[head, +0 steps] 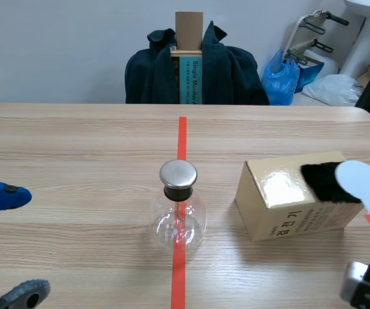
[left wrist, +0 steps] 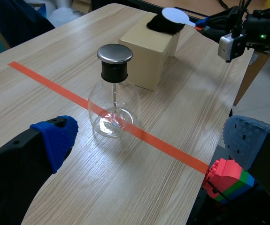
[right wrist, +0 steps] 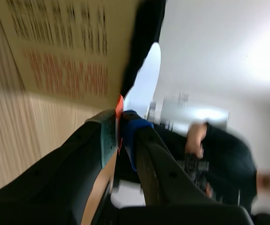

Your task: Do the electroscope experiment.

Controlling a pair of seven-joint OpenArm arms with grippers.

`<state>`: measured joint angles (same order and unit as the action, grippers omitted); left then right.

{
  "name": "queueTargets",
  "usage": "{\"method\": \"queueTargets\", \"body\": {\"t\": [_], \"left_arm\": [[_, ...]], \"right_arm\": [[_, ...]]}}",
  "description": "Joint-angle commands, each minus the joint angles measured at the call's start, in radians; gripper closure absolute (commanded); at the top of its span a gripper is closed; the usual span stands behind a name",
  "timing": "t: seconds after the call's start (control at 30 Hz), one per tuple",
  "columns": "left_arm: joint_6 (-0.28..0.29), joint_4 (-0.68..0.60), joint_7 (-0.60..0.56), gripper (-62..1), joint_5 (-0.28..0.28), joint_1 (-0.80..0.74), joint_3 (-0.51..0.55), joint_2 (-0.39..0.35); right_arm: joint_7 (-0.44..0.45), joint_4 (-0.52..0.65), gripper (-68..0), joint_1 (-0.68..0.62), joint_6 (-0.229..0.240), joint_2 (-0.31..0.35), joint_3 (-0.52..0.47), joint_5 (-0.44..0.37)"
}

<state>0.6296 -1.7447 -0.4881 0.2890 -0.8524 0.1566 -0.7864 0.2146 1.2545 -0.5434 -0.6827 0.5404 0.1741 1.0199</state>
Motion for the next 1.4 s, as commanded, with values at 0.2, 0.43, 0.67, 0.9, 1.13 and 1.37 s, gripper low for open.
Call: {"method": "queueTargets", "body": {"t": [0.2, 0.43, 0.67, 0.9, 1.13, 1.37], "left_arm": [[0.0, -0.005, -0.017, -62.3, 0.014, 0.003, -0.005, 0.007], [0.0, -0.005, -0.017, -62.3, 0.014, 0.003, -0.005, 0.007], [0.0, -0.005, -0.017, -62.3, 0.014, 0.003, -0.005, 0.007], [0.0, -0.005, -0.016, -62.3, 0.014, 0.003, -0.005, 0.007], [0.0, -0.005, -0.016, -62.3, 0.013, 0.003, -0.005, 0.008], [-0.008, -0.005, -0.009, -62.3, 0.005, 0.003, -0.005, 0.008]], "right_arm": [[-0.057, 0.012, -0.7, 0.009, -0.001, 0.005, -0.006, 0.0], [0.04, 0.012, -0.7, 0.009, -0.001, 0.002, -0.005, 0.005], [0.058, 0.012, -0.7, 0.009, -0.001, 0.002, -0.005, 0.005], [0.057, 0.04, -0.7, 0.009, -0.028, 0.027, -0.006, 0.0], [0.0, 0.185, -0.7, 0.009, -0.061, 0.083, -0.036, -0.047], [-0.03, 0.389, -0.7, 0.009, -0.061, 0.088, -0.154, -0.09]]}}
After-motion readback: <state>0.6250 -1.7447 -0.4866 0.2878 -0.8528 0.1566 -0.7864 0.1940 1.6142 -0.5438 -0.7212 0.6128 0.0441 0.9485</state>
